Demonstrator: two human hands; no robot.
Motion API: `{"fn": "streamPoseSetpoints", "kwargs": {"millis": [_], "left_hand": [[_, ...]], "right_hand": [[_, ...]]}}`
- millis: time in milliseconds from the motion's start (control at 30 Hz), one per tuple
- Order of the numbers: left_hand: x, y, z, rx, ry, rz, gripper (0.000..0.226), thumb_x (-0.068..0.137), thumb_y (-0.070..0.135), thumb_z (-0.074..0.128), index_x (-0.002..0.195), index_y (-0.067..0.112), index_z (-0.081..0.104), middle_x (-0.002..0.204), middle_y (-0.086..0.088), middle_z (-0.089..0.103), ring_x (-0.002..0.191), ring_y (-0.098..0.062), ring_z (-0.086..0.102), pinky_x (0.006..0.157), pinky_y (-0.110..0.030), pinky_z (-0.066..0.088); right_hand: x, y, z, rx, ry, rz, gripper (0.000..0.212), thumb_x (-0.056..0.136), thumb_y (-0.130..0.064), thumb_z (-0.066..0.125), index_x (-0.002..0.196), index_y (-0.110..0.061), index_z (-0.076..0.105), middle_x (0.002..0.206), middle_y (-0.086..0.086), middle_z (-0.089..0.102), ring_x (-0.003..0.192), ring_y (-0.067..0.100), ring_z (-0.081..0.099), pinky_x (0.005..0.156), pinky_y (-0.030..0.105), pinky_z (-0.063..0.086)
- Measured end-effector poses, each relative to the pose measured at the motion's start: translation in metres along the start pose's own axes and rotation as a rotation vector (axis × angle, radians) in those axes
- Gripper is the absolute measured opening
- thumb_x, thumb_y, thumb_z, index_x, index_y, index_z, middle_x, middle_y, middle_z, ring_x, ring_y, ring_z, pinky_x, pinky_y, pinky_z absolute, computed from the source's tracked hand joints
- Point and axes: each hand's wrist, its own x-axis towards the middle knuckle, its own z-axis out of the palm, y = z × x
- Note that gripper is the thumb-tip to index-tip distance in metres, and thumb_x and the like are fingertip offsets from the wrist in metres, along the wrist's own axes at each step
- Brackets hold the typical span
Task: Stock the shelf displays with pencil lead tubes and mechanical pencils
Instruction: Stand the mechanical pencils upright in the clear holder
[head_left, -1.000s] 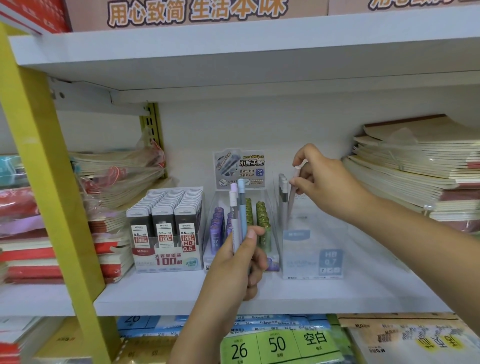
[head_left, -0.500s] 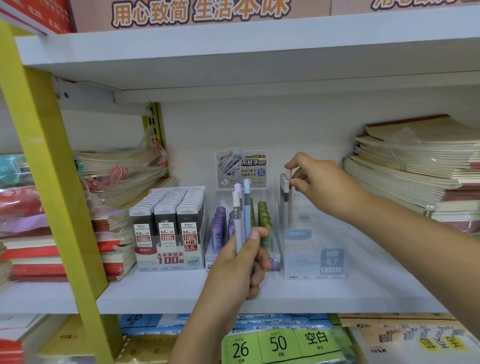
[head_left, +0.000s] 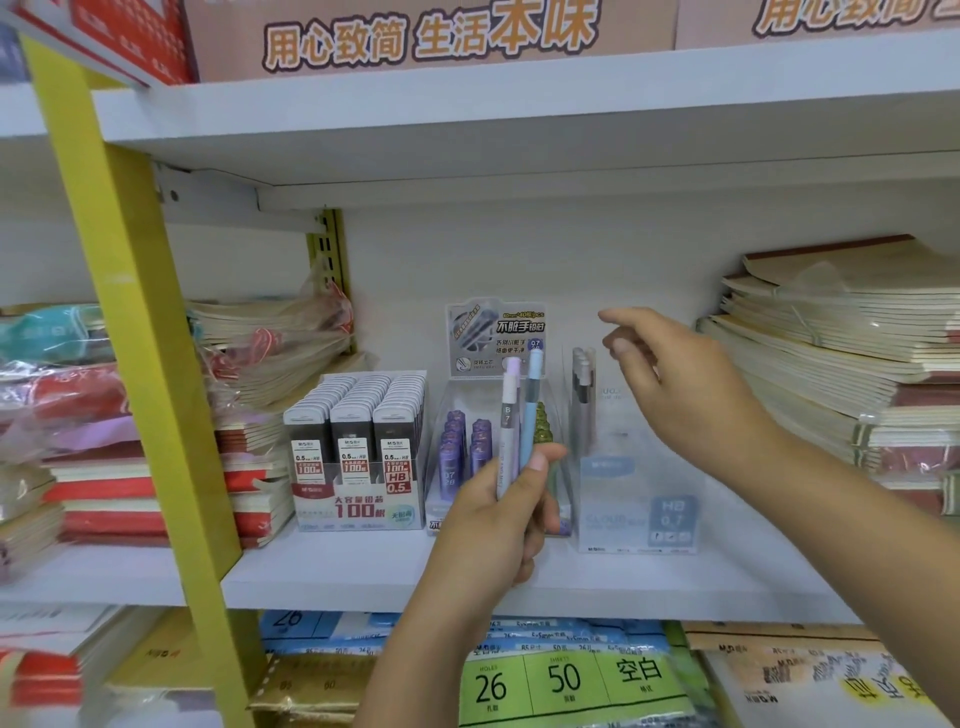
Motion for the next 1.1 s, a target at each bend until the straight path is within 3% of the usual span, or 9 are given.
{"fn": "streamPoseSetpoints", "kwargs": {"millis": [100,233,333,433,600,667,800,933,1100], "left_hand": [[0.003,0.006,0.007,0.009,-0.036,0.039,0.023,0.102,0.038,0.05,0.105,0.038,0.073,0.065,0.002,0.052,0.043,-0.006,0.032,0.04,-0.018,0.025],[0.005,0.01,0.014,0.02,-0.116,0.056,0.025,0.103,0.037,0.05,0.091,0.041,0.073,0.063,0.003,0.051,0.041,-0.005,0.029,0.039,-0.016,0.024],[0.007,0.008,0.011,0.028,-0.088,0.045,0.021,0.101,0.038,0.053,0.095,0.035,0.073,0.063,0.004,0.05,0.042,-0.005,0.031,0.039,-0.016,0.024],[0.009,0.006,0.003,-0.004,-0.034,0.048,0.016,0.097,0.039,0.057,0.097,0.03,0.07,0.063,0.005,0.05,0.042,-0.005,0.033,0.039,-0.016,0.025],[0.013,0.005,-0.007,-0.014,0.073,0.074,0.018,0.092,0.045,0.057,0.097,0.034,0.071,0.061,0.004,0.05,0.041,-0.005,0.032,0.038,-0.016,0.027],[0.014,0.004,-0.008,-0.011,0.081,0.074,0.015,0.096,0.041,0.055,0.094,0.037,0.069,0.061,0.004,0.05,0.041,-0.006,0.03,0.038,-0.016,0.026],[0.015,0.001,-0.006,0.05,0.098,0.09,0.016,0.1,0.033,0.053,0.091,0.037,0.065,0.063,0.002,0.051,0.041,-0.007,0.033,0.038,-0.016,0.027],[0.015,-0.001,-0.007,0.144,0.112,0.128,0.023,0.099,0.035,0.05,0.079,0.035,0.059,0.066,0.002,0.05,0.043,-0.008,0.035,0.042,-0.016,0.03],[0.015,-0.004,-0.006,0.157,0.133,0.133,0.02,0.101,0.034,0.05,0.093,0.042,0.066,0.064,0.004,0.053,0.044,-0.005,0.039,0.045,-0.017,0.03]], "right_hand": [[-0.022,-0.025,-0.007,0.314,-0.019,0.034,0.03,0.095,-0.033,0.047,0.123,-0.038,0.055,0.095,-0.013,0.069,0.092,0.006,0.064,0.081,0.025,0.051],[-0.032,-0.045,-0.006,0.769,-0.153,0.122,0.04,0.092,-0.012,0.061,0.118,-0.042,0.053,0.088,-0.004,0.073,0.079,0.002,0.067,0.065,0.01,0.05],[-0.026,-0.046,-0.003,0.852,-0.161,0.191,0.037,0.09,-0.006,0.063,0.113,-0.034,0.055,0.084,0.005,0.074,0.072,0.02,0.068,0.064,0.02,0.054],[-0.013,-0.037,-0.006,0.866,0.051,0.255,0.035,0.089,-0.003,0.06,0.105,-0.031,0.049,0.081,0.006,0.074,0.076,0.026,0.07,0.06,0.023,0.053],[0.012,-0.015,-0.028,0.612,0.271,0.154,0.039,0.086,-0.009,0.061,0.102,-0.039,0.042,0.09,0.01,0.067,0.075,0.023,0.068,0.056,0.031,0.053],[0.018,-0.005,-0.03,0.417,0.229,0.107,0.037,0.086,-0.011,0.061,0.107,-0.035,0.042,0.09,0.007,0.065,0.074,0.024,0.065,0.067,0.043,0.055],[0.025,0.013,-0.021,0.141,0.059,0.044,0.042,0.087,-0.01,0.061,0.122,-0.025,0.041,0.09,0.0,0.064,0.073,0.013,0.064,0.072,0.04,0.053],[0.023,0.026,-0.006,0.032,-0.063,-0.018,0.038,0.088,-0.01,0.061,0.116,-0.026,0.042,0.091,-0.003,0.063,0.078,0.018,0.065,0.075,0.04,0.053],[0.02,0.032,0.005,-0.022,-0.127,-0.075,0.038,0.088,-0.012,0.063,0.109,-0.033,0.038,0.086,-0.007,0.06,0.076,0.019,0.063,0.072,0.039,0.053]]}}
